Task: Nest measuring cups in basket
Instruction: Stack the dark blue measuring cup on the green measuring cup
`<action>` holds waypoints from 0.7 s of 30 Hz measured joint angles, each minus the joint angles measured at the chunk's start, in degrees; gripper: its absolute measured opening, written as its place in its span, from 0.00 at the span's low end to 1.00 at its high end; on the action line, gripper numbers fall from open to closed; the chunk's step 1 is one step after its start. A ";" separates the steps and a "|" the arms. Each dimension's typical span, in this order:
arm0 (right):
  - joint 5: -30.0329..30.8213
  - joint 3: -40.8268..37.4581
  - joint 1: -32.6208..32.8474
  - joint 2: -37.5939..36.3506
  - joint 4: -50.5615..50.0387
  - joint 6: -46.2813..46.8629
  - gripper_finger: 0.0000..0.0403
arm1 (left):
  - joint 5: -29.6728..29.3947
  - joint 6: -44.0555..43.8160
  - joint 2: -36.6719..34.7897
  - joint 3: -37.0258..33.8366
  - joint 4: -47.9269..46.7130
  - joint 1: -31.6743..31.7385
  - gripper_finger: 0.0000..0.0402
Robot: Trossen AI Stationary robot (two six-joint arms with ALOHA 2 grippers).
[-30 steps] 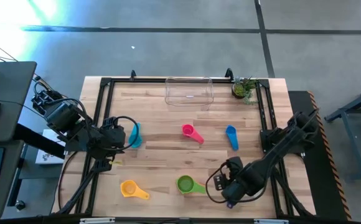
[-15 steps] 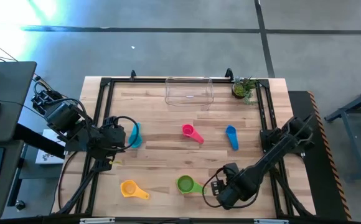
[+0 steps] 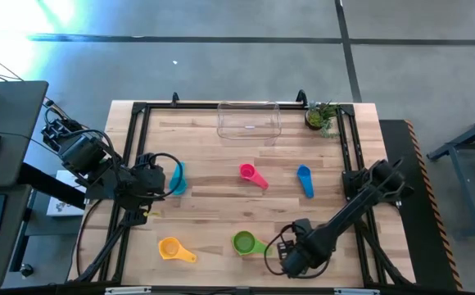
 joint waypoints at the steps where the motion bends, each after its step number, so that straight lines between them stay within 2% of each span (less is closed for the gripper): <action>1: -0.04 0.02 -0.12 0.24 0.00 -0.02 0.60 | 0.00 0.17 0.00 0.00 0.00 0.00 0.14; 12: -0.50 0.02 -1.03 0.91 -0.36 -1.19 0.35 | 0.00 0.56 0.02 0.00 0.00 0.00 0.14; 21: -1.16 0.07 -2.15 1.93 -0.30 -3.54 0.30 | 0.00 0.56 0.02 0.00 -0.02 0.00 0.14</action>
